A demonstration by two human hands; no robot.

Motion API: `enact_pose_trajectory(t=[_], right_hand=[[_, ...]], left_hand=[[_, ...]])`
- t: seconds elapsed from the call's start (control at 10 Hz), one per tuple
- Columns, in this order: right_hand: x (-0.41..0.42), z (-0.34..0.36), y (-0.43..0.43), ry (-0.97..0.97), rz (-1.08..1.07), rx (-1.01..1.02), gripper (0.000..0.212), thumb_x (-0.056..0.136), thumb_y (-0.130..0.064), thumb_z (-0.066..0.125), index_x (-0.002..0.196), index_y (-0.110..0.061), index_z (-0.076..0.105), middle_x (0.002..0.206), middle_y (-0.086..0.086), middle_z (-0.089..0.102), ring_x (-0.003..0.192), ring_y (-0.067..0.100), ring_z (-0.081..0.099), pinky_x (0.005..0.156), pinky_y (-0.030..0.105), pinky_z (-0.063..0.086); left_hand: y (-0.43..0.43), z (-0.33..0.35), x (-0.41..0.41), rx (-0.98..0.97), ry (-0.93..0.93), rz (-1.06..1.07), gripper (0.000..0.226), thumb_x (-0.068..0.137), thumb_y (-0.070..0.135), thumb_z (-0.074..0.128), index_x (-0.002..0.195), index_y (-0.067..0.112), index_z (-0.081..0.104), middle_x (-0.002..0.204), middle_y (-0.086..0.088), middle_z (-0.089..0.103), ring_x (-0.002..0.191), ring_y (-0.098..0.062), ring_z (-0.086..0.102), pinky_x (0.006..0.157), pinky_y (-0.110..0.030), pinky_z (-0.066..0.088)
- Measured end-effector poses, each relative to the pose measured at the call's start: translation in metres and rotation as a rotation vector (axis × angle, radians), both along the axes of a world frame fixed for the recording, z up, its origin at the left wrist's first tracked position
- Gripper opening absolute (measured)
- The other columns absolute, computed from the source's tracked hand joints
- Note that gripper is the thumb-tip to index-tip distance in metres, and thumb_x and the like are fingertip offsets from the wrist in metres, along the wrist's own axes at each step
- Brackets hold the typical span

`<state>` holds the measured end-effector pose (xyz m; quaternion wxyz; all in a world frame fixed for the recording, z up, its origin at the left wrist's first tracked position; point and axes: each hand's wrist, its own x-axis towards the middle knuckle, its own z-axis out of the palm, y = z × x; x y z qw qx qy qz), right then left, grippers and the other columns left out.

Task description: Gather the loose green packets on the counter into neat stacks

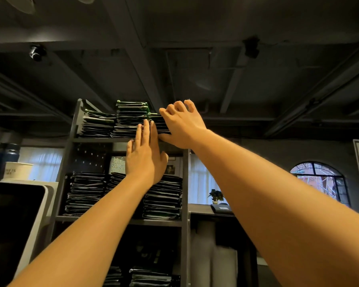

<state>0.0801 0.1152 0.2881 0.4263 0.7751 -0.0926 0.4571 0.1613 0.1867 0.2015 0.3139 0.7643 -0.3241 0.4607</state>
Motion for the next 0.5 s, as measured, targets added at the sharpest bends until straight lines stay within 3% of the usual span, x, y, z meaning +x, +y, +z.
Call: enact_pose_trajectory(t=[0.3, 0.4, 0.5], right_hand=[[0.003, -0.006, -0.008, 0.052, 0.002, 0.142, 0.071, 0.096, -0.053, 0.032, 0.151, -0.013, 0.008, 0.154, 0.005, 0.024, 0.146, 0.025, 0.008, 0.117, 0.046, -0.002], [-0.007, -0.02, -0.01, 0.009, 0.119, 0.171, 0.065, 0.098, -0.044, 0.034, 0.151, -0.015, 0.009, 0.158, 0.002, 0.015, 0.147, 0.021, 0.0, 0.117, 0.042, -0.003], [-0.022, -0.032, -0.01, -0.039, 0.208, 0.197, 0.06, 0.098, -0.039, 0.037, 0.15, -0.017, 0.015, 0.157, 0.001, 0.019, 0.147, 0.02, 0.005, 0.118, 0.038, 0.002]], left_hand=[[-0.003, 0.002, 0.008, 0.053, -0.025, 0.069, 0.076, 0.098, 0.045, 0.029, 0.146, 0.012, -0.02, 0.157, -0.005, -0.02, 0.145, -0.019, -0.017, 0.117, -0.039, 0.0], [0.003, -0.001, 0.002, 0.036, -0.026, 0.022, 0.069, 0.099, 0.042, 0.025, 0.148, 0.013, -0.014, 0.158, -0.002, -0.016, 0.145, -0.017, -0.014, 0.117, -0.04, 0.001], [0.008, -0.007, -0.006, 0.03, -0.056, -0.054, 0.067, 0.1, 0.04, 0.027, 0.15, 0.014, -0.008, 0.159, -0.002, -0.011, 0.146, -0.017, -0.011, 0.118, -0.04, 0.003]])
